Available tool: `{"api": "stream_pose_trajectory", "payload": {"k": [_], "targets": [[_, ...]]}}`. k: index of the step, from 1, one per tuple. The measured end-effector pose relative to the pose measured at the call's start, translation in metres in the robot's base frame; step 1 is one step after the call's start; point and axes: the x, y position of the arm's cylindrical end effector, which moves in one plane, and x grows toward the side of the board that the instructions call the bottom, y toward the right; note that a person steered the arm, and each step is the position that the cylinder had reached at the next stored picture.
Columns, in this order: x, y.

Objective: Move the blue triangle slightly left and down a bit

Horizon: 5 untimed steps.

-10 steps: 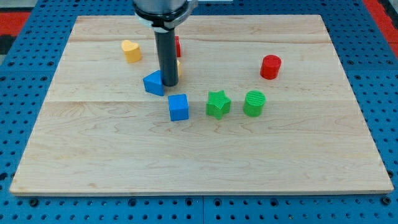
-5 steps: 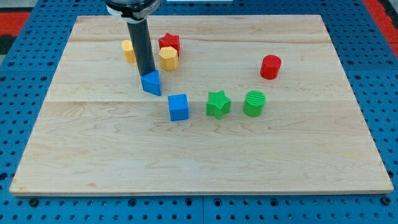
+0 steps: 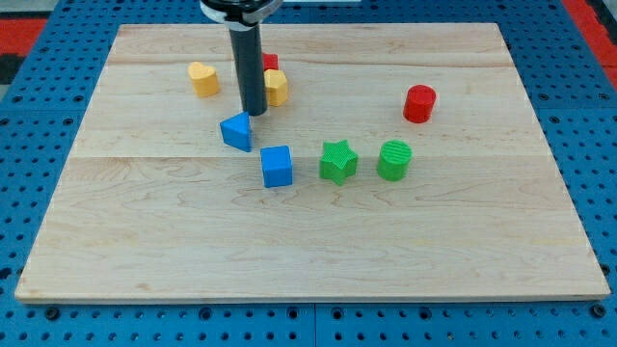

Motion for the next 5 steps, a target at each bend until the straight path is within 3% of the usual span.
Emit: {"api": "stream_pose_trajectory", "payload": {"k": [5], "targets": [[0.039, 0.0]]}}
